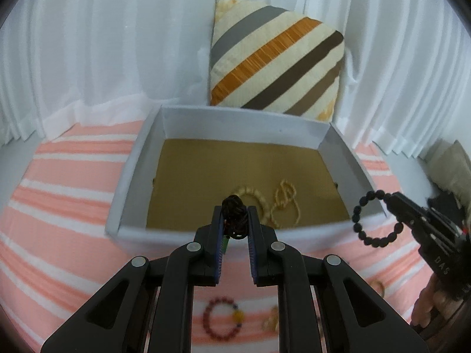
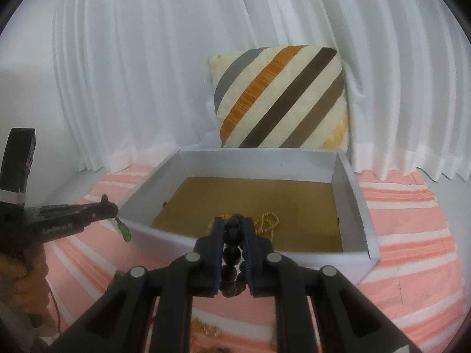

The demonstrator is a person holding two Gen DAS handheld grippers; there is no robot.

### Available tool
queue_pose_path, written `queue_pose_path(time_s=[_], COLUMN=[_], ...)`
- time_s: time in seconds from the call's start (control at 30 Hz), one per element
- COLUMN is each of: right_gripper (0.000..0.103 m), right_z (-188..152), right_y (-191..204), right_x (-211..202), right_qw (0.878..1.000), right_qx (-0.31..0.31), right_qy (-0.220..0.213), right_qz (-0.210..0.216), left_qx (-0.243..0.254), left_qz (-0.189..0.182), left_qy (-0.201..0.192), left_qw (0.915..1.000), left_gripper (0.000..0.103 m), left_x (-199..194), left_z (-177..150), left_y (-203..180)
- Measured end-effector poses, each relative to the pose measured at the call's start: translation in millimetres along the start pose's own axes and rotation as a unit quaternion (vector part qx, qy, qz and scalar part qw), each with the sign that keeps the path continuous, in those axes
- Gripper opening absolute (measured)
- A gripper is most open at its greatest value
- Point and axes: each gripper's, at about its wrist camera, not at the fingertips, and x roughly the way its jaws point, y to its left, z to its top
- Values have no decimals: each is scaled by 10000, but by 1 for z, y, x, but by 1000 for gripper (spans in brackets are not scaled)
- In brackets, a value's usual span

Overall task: Organize jewelry
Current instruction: 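Carry the pendant and black bracelet into the box and open both tools, then withdraw both tools from the box back over the cloth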

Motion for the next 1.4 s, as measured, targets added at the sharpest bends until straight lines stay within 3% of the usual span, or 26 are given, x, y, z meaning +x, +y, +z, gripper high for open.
queue_pose_path(time_s=[0.27,0.47,0.7,0.77,0.8,0.83,0.9,1.17,1.4], right_gripper=[13,13,13,15,26,52,66,66,66], right_z=[35,29,24,23,24,23,23,19,-3], right_y=[-37,-59,-71,-74,-75,-75,-73,-59,-36], right_x=[84,126,144,146,147,147,145,127,77], right_qw=[9963,9895,9862,9853,9849,9845,9855,9887,9919], right_qx=[292,326,353,476,507,527,513,265,-129], right_qy=[800,1358,1532,1564,1580,1580,1496,1179,736], right_qz=[-135,-381,-523,-496,-500,-542,-614,-886,-1030], left_qx=[-29,42,47,65,62,53,53,19,198], left_qz=[90,287,419,460,490,533,640,566,581], left_qy=[406,712,892,942,971,955,790,515,206], left_qw=[9991,9970,9951,9945,9940,9940,9948,9971,9979], left_gripper=[13,13,14,22,44,73,87,87,87], left_x=[67,104,131,135,136,135,131,103,55], left_z=[43,45,38,38,36,34,33,15,-32], left_y=[4,13,25,25,26,26,28,29,17])
